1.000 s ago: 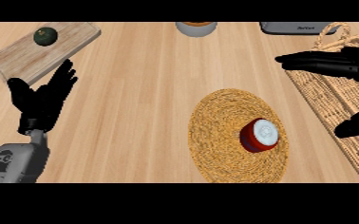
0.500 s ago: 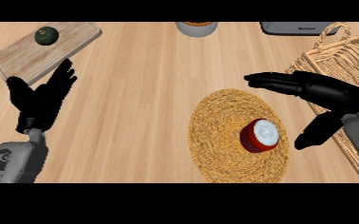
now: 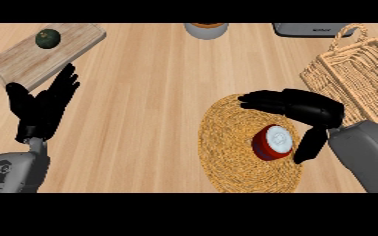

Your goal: Pick the can from the placemat and place it in the basket

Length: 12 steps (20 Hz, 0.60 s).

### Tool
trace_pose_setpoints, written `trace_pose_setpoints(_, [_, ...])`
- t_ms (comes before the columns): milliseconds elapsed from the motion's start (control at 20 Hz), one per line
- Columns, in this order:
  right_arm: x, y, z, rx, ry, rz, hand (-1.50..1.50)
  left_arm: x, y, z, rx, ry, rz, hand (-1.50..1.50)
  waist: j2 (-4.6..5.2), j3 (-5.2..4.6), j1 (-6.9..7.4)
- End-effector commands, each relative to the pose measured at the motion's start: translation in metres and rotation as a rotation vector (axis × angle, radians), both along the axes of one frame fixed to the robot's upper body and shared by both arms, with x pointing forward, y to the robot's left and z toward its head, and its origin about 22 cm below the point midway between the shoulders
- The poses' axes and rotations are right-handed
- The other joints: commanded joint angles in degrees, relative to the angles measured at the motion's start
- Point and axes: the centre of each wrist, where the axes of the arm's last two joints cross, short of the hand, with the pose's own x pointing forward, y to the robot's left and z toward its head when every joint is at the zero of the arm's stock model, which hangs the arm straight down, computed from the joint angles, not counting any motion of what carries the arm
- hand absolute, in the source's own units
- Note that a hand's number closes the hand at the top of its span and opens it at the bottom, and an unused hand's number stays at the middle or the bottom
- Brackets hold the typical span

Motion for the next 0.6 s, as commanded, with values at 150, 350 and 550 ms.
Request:
trace_pose_setpoints(150, [0.024, -0.018, -0.009, -0.047, 0.027, 0.056, -1.50, 0.000, 0.007, 0.000, -0.006, -0.010, 0.001, 0.00, 0.06, -0.01, 0.07])
trace_pose_setpoints(350, [0.023, -0.013, -0.008, -0.016, 0.025, 0.072, -1.50, -0.002, 0.011, 0.006, -0.012, -0.003, 0.015, 0.00, -0.05, 0.00, 0.11])
trace_pose_setpoints(550, [0.015, -0.038, -0.024, -0.010, 0.083, 0.094, -1.50, -0.014, -0.005, 0.002, -0.007, -0.019, -0.012, 0.00, -0.07, 0.03, 0.56])
